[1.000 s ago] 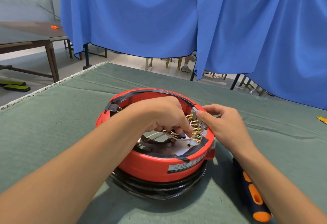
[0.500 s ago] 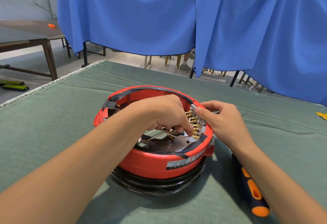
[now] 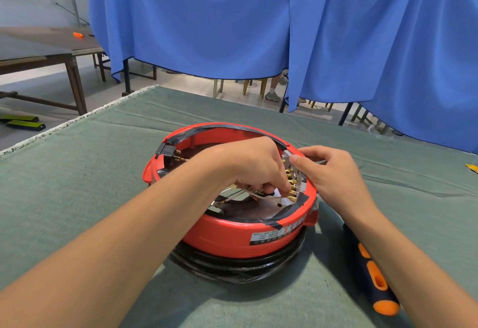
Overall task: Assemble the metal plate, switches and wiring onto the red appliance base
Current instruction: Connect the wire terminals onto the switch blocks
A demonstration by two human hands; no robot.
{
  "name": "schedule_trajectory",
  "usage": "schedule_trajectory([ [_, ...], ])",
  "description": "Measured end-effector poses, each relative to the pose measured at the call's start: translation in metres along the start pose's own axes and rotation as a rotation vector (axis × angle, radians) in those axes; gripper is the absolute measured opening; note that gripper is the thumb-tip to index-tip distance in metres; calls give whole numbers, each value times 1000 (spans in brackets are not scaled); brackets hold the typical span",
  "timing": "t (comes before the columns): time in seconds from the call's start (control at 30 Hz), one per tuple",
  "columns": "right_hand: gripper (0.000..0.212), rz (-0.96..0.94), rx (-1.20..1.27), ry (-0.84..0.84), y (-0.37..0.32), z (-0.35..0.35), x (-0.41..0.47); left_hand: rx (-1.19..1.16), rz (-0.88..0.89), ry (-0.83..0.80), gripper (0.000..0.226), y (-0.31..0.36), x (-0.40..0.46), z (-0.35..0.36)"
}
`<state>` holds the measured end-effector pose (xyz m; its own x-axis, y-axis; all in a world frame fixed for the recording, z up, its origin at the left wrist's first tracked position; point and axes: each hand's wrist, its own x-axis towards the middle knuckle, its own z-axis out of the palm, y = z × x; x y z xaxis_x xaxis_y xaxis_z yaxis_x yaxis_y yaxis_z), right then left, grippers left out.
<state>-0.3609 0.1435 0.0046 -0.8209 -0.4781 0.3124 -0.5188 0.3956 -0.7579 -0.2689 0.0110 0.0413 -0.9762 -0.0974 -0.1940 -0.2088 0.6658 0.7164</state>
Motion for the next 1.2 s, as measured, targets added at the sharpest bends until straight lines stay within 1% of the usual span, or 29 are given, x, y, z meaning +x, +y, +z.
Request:
schedule_trajectory([
  [0.13,12,6,-17,3,-1,-1,-1,5,32,-19,21,1,0,0],
  [0.23,16,5,-19,3,-2,-1,-1,12,39,1,15,2,1,1],
  [0.33,18,4,-19,5,-2,0,-1,21,38,20,15,4,3,4],
  [0.57,17,16,26,-5,2,2,0,-36,-32,-1,10,2,1,-1],
  [0.7,15,42,52,-11,2,3,0,-43,-60,55,14,1,-4,-12],
  [0.87,12,43,53,-1,2,4,1,66,-88,219,23,-6,-9,-22],
  [1.03,8,29,-12,18,4,4,0,222,-87,358,23,-21,-13,-18],
  [1.13,7,38,-19,25,5,3,-3,338,-140,372,19,-29,-16,-19],
  [1.2,7,31,-13,23,4,3,-3,390,-191,311,16,-33,-18,-20],
])
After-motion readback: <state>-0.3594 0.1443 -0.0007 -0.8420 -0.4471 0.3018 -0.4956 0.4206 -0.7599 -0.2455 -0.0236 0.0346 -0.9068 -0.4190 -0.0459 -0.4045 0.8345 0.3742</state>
